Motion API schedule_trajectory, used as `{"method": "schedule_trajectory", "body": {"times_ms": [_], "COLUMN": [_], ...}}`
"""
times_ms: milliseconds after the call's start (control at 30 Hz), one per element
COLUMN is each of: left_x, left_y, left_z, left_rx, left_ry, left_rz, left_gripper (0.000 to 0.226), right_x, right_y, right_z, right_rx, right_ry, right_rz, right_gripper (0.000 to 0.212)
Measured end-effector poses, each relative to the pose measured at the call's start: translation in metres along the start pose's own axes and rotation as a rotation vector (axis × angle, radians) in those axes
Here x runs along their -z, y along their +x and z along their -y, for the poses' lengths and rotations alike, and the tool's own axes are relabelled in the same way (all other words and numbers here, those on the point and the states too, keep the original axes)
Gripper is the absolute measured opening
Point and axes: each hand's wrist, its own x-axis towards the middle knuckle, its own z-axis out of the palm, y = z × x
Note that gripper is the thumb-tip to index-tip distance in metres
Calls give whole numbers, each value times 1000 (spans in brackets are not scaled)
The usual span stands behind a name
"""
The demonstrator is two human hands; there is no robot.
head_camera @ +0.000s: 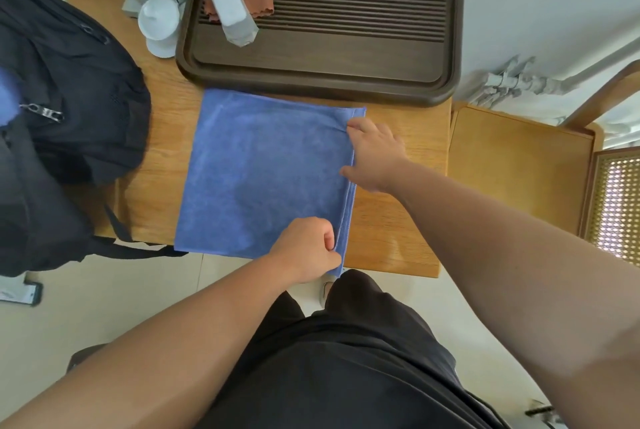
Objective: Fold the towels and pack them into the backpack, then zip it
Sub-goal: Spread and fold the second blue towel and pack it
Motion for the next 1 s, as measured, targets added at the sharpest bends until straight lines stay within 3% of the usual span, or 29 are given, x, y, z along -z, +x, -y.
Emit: {"method": "schedule_trajectory", "body": {"times_ms": [167, 400, 467, 600, 667, 767, 833, 933, 1000], "left_x": [15, 0, -10, -17, -8, 15, 33, 61, 78], "left_y": [-13, -8, -1, 10, 13, 22, 30, 44, 52], "left_z": [-8, -17, -12, -5, -3, 13, 29, 48, 55], "left_rx": [-18, -18, -1, 55, 83, 44, -4, -35, -19], "left_ry": [-57, -74, -168, -331, -352, -192, -64, 169, 335], "left_rz": [-45, 65, 160, 283, 189, -149, -317, -438, -434], "left_gripper": [16, 11, 5, 15, 13, 9, 8, 38, 62], "right_x": [15, 10, 3, -13, -16, -20, -27, -42, -47], "right_y": [-7, -11, -13, -17, -17, -15, -15, -17, -20], "right_z": [-4, -15, -18, -17, -13, -3, 5, 11, 8], "right_rx": [24, -32, -71, -93, -131, -91, -13, -17, -44], "right_ry": [0, -53, -85, -199, -202, -150, -170, -218, -210], "right_rz": [-84, -56, -19, -5, -43, -108, -49, 70, 74], "right_gripper": [69, 68, 73, 92, 93, 89, 89, 102, 110]}}
